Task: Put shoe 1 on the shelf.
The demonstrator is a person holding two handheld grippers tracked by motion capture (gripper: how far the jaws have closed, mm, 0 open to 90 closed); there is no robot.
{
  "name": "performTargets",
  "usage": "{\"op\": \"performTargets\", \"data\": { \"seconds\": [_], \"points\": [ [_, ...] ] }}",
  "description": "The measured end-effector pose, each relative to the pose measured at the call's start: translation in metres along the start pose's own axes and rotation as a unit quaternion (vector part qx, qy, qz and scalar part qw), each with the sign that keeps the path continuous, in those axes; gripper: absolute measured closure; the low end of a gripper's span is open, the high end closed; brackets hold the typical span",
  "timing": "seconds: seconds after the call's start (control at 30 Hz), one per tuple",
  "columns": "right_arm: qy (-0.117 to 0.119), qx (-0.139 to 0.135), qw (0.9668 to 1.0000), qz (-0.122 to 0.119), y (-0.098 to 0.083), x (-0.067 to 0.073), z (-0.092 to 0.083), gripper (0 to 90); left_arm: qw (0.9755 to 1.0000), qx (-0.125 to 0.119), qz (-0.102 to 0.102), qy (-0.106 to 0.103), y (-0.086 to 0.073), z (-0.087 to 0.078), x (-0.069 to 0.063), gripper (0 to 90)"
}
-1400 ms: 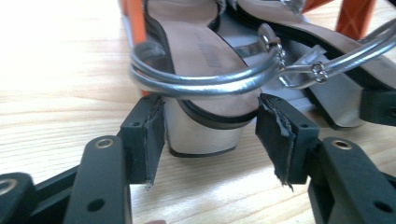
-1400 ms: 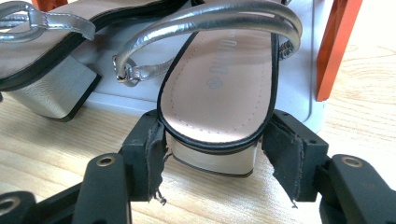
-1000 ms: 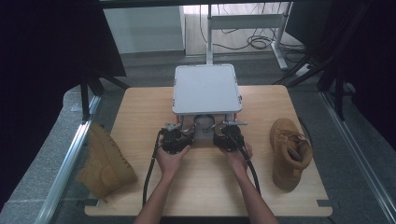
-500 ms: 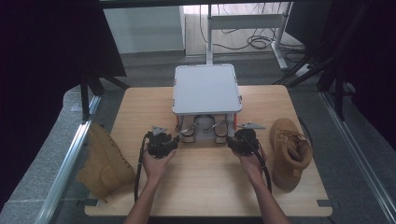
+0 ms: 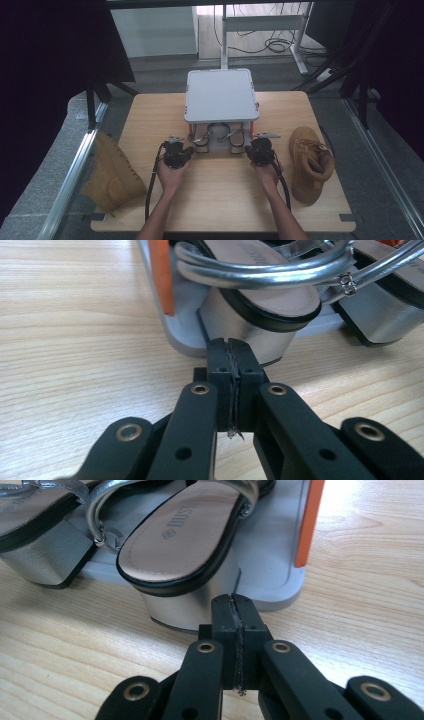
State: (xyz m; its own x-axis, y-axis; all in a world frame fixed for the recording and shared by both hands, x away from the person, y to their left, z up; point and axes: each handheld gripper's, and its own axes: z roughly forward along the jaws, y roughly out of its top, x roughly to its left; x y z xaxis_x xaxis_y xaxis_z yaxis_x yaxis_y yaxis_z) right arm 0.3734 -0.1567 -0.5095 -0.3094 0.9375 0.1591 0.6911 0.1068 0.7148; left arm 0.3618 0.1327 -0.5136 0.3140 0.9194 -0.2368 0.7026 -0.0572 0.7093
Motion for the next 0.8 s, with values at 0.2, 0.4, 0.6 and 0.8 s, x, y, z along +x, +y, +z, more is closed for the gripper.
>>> {"op": "performTargets", "data": {
  "seconds": [0.2,0.4,0.6,0.8],
  "points": [
    [-0.002,-0.005,1.0,-0.002,0.002,0.008,0.003,89.6,1.0,0.001,0.001,-0.007,0.003,0.003,-0.006,88.8],
    [-0.001,-0.006,1.0,-0.003,0.003,0.009,0.003,89.6,1.0,-0.001,-0.002,-0.009,0.003,0.006,-0.008,89.3],
    [0.0,-0.009,1.0,0.001,0.004,0.014,0.005,89.6,0.9999,0.003,0.004,-0.015,0.005,0.009,-0.014,89.2],
    [0.004,-0.017,0.9998,0.0,0.004,0.021,0.01,89.6,0.9998,0.006,0.003,-0.02,0.007,0.012,-0.016,89.0]
  ]
}}
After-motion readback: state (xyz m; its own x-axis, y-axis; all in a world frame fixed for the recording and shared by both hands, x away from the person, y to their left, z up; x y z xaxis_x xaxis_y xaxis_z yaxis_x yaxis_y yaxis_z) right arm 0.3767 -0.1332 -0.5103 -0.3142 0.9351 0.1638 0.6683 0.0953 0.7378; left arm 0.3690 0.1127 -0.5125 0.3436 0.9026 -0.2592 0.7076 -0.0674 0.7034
